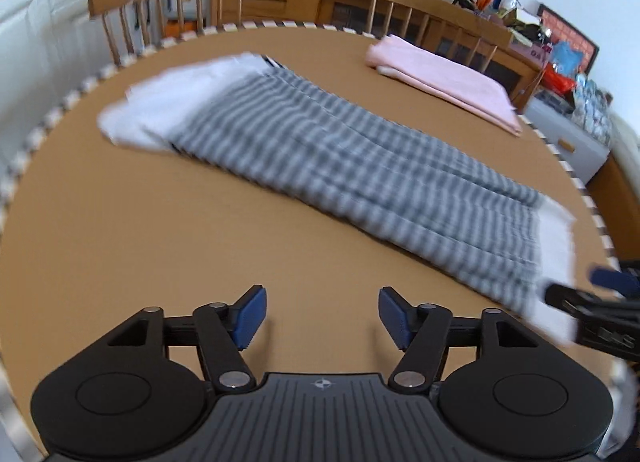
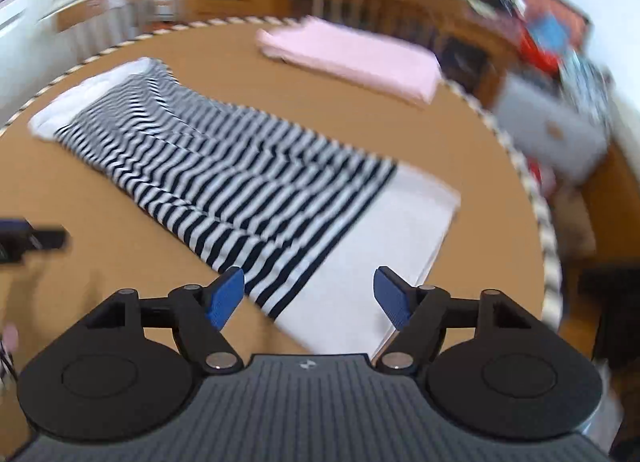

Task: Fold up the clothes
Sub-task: 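Move both open grippers to the white hem of the long folded strip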

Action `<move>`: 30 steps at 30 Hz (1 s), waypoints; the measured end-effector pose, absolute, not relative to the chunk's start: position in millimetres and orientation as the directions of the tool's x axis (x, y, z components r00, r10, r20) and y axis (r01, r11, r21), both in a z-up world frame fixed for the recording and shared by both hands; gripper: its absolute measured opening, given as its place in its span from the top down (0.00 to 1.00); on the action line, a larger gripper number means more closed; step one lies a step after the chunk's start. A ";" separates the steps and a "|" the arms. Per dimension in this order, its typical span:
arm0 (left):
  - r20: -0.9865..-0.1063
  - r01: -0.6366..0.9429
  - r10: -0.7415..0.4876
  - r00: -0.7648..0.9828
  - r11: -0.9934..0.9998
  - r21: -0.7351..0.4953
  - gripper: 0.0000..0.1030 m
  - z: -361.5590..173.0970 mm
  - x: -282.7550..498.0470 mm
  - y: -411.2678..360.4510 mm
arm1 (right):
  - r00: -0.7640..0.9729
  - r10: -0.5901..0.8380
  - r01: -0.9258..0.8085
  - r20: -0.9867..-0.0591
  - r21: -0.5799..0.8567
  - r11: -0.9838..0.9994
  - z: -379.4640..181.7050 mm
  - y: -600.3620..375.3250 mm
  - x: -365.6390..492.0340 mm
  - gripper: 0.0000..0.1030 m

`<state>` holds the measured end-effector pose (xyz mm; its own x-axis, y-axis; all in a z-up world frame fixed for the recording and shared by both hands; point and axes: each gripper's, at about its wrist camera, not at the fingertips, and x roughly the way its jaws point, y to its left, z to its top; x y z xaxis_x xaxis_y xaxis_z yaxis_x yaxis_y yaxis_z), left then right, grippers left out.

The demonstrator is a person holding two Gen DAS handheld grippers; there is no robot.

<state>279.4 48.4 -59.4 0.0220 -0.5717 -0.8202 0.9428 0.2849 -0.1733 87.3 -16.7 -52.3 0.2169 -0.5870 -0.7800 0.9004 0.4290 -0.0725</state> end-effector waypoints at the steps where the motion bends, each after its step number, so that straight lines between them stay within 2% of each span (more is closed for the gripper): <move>1: -0.827 0.933 -0.562 0.019 0.307 -0.187 0.36 -60.2 265.5 53.4 | 0.237 -0.581 0.887 -0.778 -0.070 0.456 -48.7 -17.2 82.8 0.29; 8: -0.837 0.885 -0.536 0.106 0.434 -0.166 0.34 -51.0 218.1 76.0 | 0.347 -0.543 0.839 -0.765 -0.005 0.544 -38.0 -24.8 62.1 0.28; 12: -0.842 0.849 -0.524 0.125 0.496 -0.183 0.33 -51.2 213.6 73.9 | 0.360 -0.543 0.817 -0.759 -0.025 0.576 -38.9 -26.0 66.6 0.28; 20: -0.860 0.750 -0.482 0.165 0.628 -0.209 0.31 -61.8 185.6 60.6 | 0.476 -0.433 0.650 -0.765 -0.025 0.759 -48.0 -64.6 58.8 0.26; 30: -0.852 0.445 -0.414 0.321 0.860 -0.251 0.31 -76.0 105.2 40.5 | 0.567 -0.271 0.375 -0.778 -0.049 0.926 -55.9 -122.7 35.6 0.27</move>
<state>105.2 40.5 -76.0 0.3208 -0.4143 -0.8518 0.4448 0.8598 -0.2506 35.6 -122.7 -55.9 0.5666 -0.2710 -0.7782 0.3755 0.9255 -0.0489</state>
